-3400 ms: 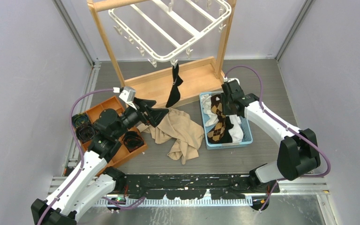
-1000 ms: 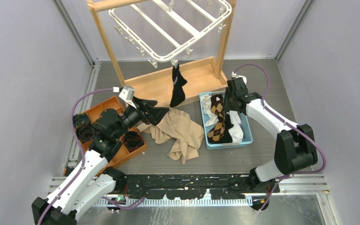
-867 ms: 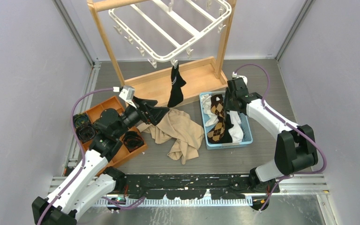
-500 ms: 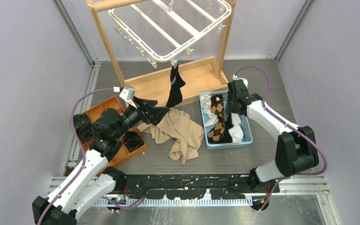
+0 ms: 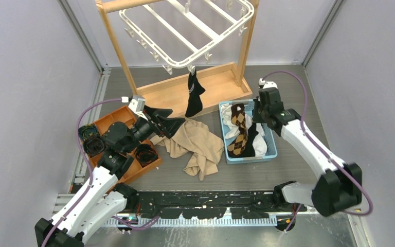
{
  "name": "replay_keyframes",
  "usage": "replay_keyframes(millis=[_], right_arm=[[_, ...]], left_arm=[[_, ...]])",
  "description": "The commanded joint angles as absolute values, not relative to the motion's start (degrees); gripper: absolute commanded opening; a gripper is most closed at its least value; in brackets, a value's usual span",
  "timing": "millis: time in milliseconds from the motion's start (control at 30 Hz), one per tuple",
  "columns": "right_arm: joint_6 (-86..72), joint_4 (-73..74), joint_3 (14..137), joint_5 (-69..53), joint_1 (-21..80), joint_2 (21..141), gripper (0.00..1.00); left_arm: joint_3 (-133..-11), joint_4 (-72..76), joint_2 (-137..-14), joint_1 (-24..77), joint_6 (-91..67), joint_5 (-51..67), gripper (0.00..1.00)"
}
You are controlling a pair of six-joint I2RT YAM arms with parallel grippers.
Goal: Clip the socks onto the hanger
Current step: Pick up the sock from the bin.
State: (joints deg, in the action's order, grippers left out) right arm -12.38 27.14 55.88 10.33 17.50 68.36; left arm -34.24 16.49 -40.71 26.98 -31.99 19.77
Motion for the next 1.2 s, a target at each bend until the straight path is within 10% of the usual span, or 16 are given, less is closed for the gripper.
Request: replay_keyframes(millis=[0,1167], right_arm=[[-5.8,22.1,55.5,6.4,17.3,58.6,0.01],[-7.2,-6.7,62.8,-39.9,20.0,59.5,0.05]], left_arm=[[-34.7,27.3,-39.4,26.8,-32.5,22.4,0.87],[-40.5,35.0,-47.1,26.8,-31.8,36.5,0.85]])
